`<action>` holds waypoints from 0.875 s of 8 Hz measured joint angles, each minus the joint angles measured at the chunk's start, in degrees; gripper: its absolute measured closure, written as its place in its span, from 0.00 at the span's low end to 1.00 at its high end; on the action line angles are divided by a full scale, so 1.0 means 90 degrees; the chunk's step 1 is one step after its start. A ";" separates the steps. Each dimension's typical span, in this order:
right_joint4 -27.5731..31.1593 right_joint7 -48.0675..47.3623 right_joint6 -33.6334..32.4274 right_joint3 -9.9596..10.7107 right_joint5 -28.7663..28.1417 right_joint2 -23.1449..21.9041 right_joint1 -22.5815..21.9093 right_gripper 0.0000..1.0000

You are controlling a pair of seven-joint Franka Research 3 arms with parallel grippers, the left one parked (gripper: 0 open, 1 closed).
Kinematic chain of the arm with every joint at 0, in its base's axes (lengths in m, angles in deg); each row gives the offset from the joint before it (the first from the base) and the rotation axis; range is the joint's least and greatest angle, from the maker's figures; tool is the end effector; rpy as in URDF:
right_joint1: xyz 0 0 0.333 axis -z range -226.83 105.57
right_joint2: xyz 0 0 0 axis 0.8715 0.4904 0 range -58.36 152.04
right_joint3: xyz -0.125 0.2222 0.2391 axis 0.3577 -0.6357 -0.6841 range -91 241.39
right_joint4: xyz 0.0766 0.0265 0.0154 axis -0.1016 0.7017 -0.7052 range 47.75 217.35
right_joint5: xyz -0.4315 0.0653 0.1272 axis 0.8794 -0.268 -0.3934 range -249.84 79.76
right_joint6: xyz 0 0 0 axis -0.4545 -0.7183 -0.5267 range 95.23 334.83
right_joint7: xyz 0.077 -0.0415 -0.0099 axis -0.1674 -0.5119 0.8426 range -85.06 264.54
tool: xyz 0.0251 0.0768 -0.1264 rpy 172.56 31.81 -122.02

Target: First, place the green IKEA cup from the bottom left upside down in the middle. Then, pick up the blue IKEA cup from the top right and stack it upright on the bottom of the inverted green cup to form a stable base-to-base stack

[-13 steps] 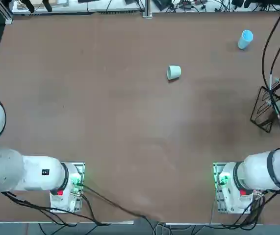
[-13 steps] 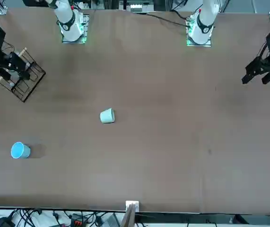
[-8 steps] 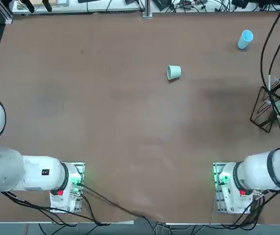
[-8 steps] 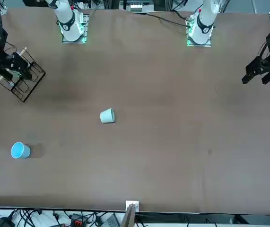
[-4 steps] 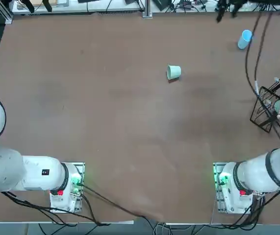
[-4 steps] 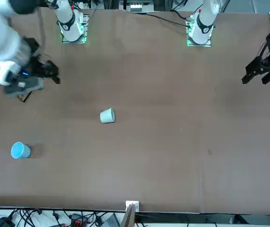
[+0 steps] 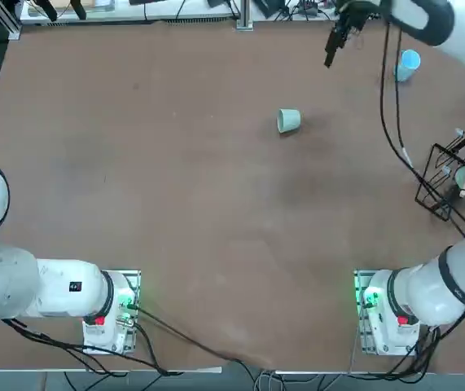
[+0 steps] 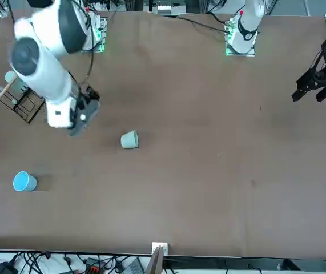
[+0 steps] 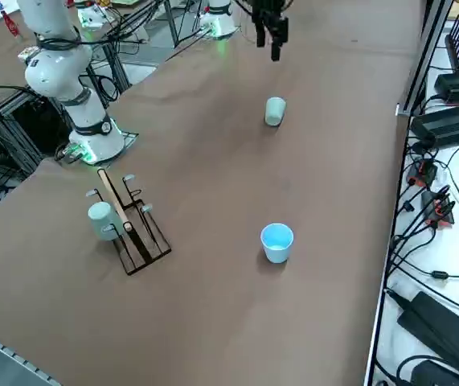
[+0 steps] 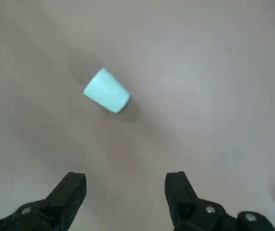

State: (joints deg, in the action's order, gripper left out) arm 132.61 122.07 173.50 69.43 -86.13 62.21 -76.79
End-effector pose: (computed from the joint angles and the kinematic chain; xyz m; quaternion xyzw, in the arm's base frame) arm 0.6530 0.2593 0.4428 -0.8912 -0.4521 0.0273 0.0251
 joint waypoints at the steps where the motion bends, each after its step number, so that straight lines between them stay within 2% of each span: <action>1: 0.0008 0.0821 0.0374 -0.0001 0.0006 0.0248 -0.0129 0.00; 3: 0.0045 0.2070 0.0992 -0.0001 0.0011 0.0638 -0.0360 0.00; 5: 0.0178 0.2751 0.1615 -0.0001 0.0010 0.1089 -0.0420 0.00; 7: 0.0244 0.3473 0.1932 -0.0052 -0.0114 0.1527 -0.0419 0.01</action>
State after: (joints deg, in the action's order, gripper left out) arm 134.80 153.32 190.89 68.96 -87.15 75.95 -80.55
